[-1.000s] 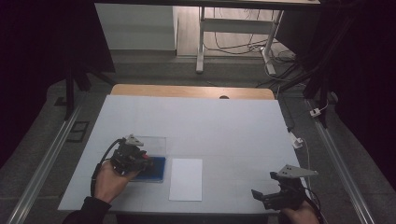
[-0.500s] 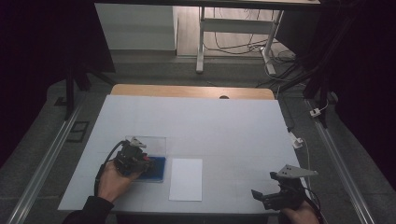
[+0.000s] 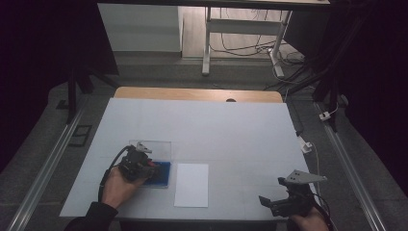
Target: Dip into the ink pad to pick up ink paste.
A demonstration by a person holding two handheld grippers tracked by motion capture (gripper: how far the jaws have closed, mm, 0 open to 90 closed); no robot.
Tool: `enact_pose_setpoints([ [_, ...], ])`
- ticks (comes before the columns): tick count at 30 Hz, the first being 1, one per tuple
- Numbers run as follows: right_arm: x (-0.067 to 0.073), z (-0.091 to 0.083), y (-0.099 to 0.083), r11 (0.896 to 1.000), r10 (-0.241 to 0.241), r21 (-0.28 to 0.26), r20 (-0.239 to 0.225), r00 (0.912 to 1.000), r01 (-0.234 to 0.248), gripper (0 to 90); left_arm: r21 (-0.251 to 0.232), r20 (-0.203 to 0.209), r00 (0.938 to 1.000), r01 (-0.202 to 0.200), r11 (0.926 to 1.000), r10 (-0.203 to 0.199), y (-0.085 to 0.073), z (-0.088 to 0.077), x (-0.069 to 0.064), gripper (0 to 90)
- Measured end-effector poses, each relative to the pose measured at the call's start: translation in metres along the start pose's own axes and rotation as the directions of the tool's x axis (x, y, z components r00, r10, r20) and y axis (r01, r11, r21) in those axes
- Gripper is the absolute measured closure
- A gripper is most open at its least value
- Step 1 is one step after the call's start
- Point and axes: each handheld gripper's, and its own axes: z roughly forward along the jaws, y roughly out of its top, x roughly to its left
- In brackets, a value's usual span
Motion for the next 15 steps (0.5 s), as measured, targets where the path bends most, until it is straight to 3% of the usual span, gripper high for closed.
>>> enact_pose_setpoints([
  [6, 0.0, 0.0, 0.0, 1.0, 0.001, 0.003, -0.001, 1.0, -0.001, 0.2, -0.001, -0.07, 0.9951, -0.07, 0.9975, 0.07, -0.002, 0.0, -0.012, 58.8],
  [8, 0.0, 0.0, 0.0, 1.0, 0.0, 0.005, -0.002, 1.0, 0.0, 0.2, -0.001, -0.079, 0.994, -0.076, 0.9971, 0.076, -0.003, 0.0, -0.013, 58.9],
  [11, 0.0, 0.0, 0.0, 1.0, -0.001, 0.006, -0.005, 1.0, 0.001, 0.2, -0.014, -0.042, 0.9986, -0.034, 0.9993, 0.033, -0.005, 0.0, -0.007, 58.9],
  [15, 0.0, 0.0, 0.0, 1.0, -0.001, 0.007, -0.007, 1.0, 0.001, 0.3, -0.026, 0.001, 0.9999, 0.014, 0.9996, -0.014, -0.007, -0.001, 0.0, 58.9],
])
